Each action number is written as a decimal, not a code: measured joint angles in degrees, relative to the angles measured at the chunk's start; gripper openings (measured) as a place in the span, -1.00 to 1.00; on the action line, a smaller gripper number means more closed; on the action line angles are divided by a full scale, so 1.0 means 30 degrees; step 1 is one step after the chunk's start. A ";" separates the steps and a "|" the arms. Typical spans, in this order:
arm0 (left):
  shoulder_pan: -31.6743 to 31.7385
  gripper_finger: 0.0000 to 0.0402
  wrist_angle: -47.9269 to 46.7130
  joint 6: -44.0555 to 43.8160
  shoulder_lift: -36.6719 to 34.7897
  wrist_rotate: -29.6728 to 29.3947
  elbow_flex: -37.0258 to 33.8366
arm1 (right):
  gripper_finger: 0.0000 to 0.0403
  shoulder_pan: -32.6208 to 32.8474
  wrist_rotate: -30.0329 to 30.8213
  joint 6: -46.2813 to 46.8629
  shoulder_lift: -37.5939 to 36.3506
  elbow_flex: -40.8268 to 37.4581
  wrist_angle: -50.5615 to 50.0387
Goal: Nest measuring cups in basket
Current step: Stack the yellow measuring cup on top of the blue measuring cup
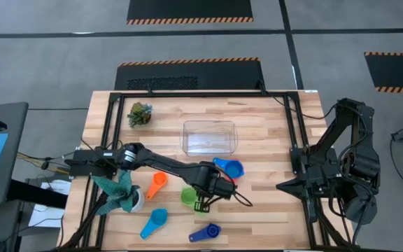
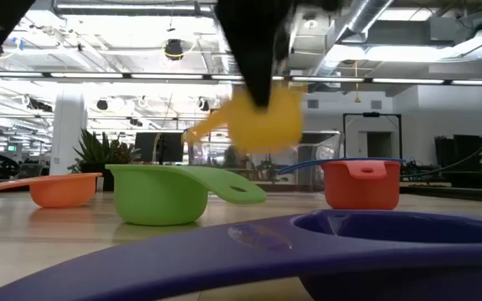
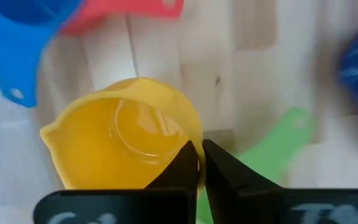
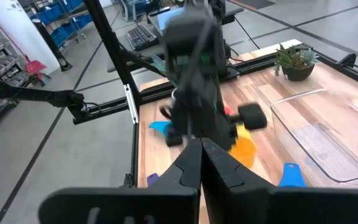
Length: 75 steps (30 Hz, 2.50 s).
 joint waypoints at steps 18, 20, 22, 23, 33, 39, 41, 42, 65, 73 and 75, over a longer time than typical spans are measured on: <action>0.1737 -1.00 0.8701 -0.5127 -0.0651 -0.2034 -0.0961 | -0.87 -0.1581 -0.0079 0.0007 0.0021 0.0000 0.0295; 0.1744 -1.00 0.8571 -0.5309 -0.0446 -0.2184 -0.0961 | -0.87 -0.1581 -0.0083 0.0007 0.0021 0.0000 0.0340; 0.1737 -1.00 0.8640 -0.5347 -0.0343 -0.2294 -0.0961 | -0.87 -0.1581 -0.0095 0.0007 0.0021 0.0000 0.0372; 0.1729 -1.00 0.8739 -0.5384 -0.0165 -0.2508 -0.0961 | -0.87 -0.1581 -0.0095 0.0007 0.0021 0.0000 0.0372; 0.1868 -1.00 0.9522 -0.5433 0.0270 -0.3314 -0.0947 | -0.87 -0.1558 -0.0123 0.0007 0.0021 0.0000 0.0372; 0.2013 -0.95 0.9701 -0.4845 0.0270 -0.2092 -0.0947 | -0.87 -0.1501 -0.0124 0.0003 0.0021 0.0000 0.0372; 0.2021 -0.92 0.9888 -0.4661 0.0388 -0.2150 -0.1038 | -0.87 -0.1501 -0.0124 0.0000 0.0021 0.0000 0.0366; 0.2034 -0.91 0.9816 -0.4647 0.0464 -0.2170 -0.1066 | -0.87 -0.1501 -0.0124 0.0000 0.0021 0.0000 0.0372; 0.2387 -0.52 0.9081 -0.5570 0.0593 -0.1970 -0.0976 | -0.87 -0.1498 -0.1001 -0.0160 0.0014 0.0000 0.0295; 0.2006 -0.52 0.8656 -0.5761 -0.0356 -0.1634 -0.0953 | -0.87 -0.1500 -0.1042 -0.0160 0.0015 0.0000 0.0284; 0.1887 -0.52 0.8740 -0.5399 -0.0609 -0.1613 -0.0910 | -0.87 -0.1494 -0.1042 -0.0160 0.0017 0.0000 0.0313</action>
